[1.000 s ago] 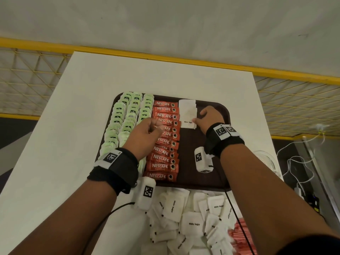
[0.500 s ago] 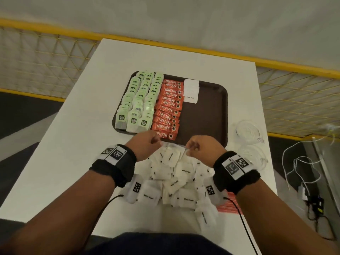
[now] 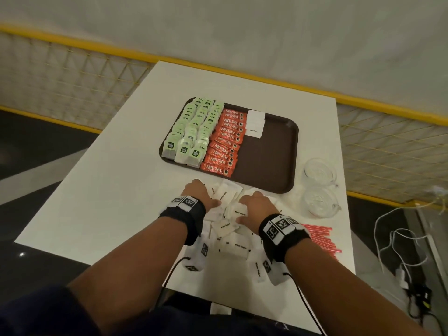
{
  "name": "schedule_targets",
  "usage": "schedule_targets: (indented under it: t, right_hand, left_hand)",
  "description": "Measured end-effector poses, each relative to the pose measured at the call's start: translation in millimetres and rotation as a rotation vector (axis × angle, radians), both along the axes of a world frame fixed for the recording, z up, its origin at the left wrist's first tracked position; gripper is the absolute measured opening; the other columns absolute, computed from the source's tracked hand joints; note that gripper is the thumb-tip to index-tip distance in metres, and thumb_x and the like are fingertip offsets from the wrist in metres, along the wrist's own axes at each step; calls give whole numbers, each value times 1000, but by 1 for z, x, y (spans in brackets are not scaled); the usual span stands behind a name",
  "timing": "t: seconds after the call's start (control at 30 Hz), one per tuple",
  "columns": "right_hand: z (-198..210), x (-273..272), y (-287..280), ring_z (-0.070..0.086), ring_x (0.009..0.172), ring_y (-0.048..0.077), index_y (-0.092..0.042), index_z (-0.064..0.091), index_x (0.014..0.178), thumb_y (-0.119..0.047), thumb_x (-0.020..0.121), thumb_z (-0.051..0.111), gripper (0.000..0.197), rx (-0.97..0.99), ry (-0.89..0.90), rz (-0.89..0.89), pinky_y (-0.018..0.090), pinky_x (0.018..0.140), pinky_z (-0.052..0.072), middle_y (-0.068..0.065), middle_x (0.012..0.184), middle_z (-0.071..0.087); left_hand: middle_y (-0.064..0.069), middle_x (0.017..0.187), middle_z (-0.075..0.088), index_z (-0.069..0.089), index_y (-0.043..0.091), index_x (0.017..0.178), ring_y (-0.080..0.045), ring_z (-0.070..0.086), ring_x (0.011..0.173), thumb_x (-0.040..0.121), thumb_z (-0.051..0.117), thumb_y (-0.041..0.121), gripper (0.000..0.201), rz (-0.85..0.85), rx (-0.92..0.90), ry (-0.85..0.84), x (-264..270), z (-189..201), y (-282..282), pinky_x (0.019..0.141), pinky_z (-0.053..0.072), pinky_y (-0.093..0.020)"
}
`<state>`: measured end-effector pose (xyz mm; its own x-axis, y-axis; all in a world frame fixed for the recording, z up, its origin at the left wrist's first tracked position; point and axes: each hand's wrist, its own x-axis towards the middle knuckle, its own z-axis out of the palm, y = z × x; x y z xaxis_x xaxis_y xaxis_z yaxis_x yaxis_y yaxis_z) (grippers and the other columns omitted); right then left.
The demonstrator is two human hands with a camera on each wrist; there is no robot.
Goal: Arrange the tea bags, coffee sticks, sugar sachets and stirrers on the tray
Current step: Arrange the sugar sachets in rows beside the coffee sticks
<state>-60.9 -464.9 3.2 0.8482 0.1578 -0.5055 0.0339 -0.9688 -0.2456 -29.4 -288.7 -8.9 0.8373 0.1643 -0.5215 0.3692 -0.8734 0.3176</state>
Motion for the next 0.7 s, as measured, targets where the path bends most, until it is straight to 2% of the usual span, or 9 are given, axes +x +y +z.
schedule_targets:
  t: [0.1,0.17,0.27,0.37,0.43,0.5,0.57,0.63,0.7]
  right_hand:
    - [-1,0,3,44,125,26,-23,49,138,-43,83,72,63,-15,-24,-14,40,103,43,6,132,42]
    - [0,-2,5,45,120,25,-24,53,130,-42,81,73,55,-25,-56,-10,40,100,45,5,126,44]
    - [-2,-5,5,48,107,20,-26,58,106,-39,79,75,35,32,-72,-36,38,93,47,0,112,48]
    - [-2,-8,0,54,88,15,-27,54,85,-34,79,75,23,190,-28,-132,28,75,46,-6,92,57]
    - [2,-7,-5,55,83,13,-25,55,86,-30,81,74,20,299,-14,-188,25,68,42,-9,87,57]
    - [6,-5,-9,57,87,13,-26,57,88,-29,81,76,21,395,-23,-218,28,75,46,-10,90,59]
    - [12,-2,-13,62,90,15,-26,59,90,-29,79,79,23,487,-17,-264,34,81,54,-6,95,64]
    - [21,1,-15,67,90,19,-19,61,97,-22,79,80,26,620,52,-352,35,77,59,2,99,67]
    - [31,3,-15,70,93,23,-14,61,103,-14,79,80,30,756,158,-432,37,75,61,8,105,68]
  left_hand:
    - [-12,126,61,52,2,124,-28,58,117,76,82,38,67,61,-51,12,-2,2,1,90,46,-31]
    - [-12,125,62,56,4,121,-29,59,115,75,83,37,63,74,-83,19,-3,1,3,89,47,-31]
    - [-13,125,62,59,5,123,-30,58,115,77,80,35,59,47,-135,7,-8,1,5,96,48,-36]
    - [-12,115,65,61,6,115,-29,61,103,82,75,31,43,20,-192,-81,-14,1,7,85,49,-33]
    - [-9,105,65,61,7,110,-25,58,90,85,71,28,35,25,-237,-131,-19,3,10,76,45,-30]
    - [-6,96,61,60,7,109,-21,54,84,87,69,26,31,29,-280,-160,-22,6,13,71,41,-28]
    - [-3,92,58,58,8,110,-21,55,85,88,66,25,29,36,-323,-185,-24,11,15,69,40,-27]
    - [-2,93,58,57,8,113,-24,58,90,89,64,24,29,49,-383,-218,-24,19,16,70,41,-28]
    - [-3,102,60,54,11,119,-24,60,96,89,62,21,32,87,-490,-234,-21,25,17,78,50,-33]
